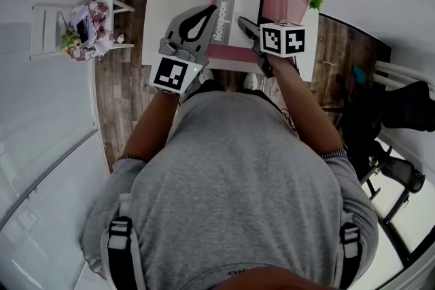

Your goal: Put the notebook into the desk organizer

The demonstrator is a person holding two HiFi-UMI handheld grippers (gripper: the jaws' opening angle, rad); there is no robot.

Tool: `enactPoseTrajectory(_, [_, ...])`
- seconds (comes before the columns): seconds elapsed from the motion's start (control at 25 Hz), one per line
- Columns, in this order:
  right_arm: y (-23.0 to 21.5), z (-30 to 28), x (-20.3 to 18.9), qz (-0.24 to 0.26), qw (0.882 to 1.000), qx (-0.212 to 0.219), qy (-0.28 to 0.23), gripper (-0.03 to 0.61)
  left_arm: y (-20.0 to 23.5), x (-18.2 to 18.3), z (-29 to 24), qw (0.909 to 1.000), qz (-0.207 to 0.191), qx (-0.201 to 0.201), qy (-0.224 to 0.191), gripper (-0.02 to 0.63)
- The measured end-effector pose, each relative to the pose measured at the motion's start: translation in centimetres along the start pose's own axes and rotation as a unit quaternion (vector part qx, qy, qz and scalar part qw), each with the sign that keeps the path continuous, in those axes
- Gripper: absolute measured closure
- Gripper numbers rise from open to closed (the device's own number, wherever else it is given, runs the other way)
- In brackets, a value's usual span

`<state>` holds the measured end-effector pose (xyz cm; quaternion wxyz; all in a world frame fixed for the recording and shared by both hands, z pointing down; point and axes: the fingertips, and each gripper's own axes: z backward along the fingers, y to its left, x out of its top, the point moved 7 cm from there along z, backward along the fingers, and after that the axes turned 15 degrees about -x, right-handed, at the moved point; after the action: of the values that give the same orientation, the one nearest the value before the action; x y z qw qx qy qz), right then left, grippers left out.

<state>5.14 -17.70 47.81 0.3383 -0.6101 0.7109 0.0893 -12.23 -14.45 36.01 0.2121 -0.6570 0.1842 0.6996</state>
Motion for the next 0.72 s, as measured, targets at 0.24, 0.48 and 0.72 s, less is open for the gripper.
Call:
enactPoseTrajectory(0.24, [0.60, -0.44, -0.18, 0.063, 0.997, -0.050, -0.014, 0.359, 0.24, 0.23, 0.34, 1.0000, 0.003, -0.001, -0.007, 0.594])
enactPoseTrajectory(0.48, [0.67, -0.60, -0.38, 0.096, 0.991, -0.088, -0.021, 0.267, 0.52, 0.13, 0.63, 1.0000, 0.005, -0.004, -0.005, 0.594])
enactPoseTrajectory(0.72, [0.36, -0.86, -0.59, 0.095, 0.989, -0.108, -0.030, 0.196, 0.75, 0.17, 0.85, 0.9999, 0.004, -0.007, -0.007, 0.594])
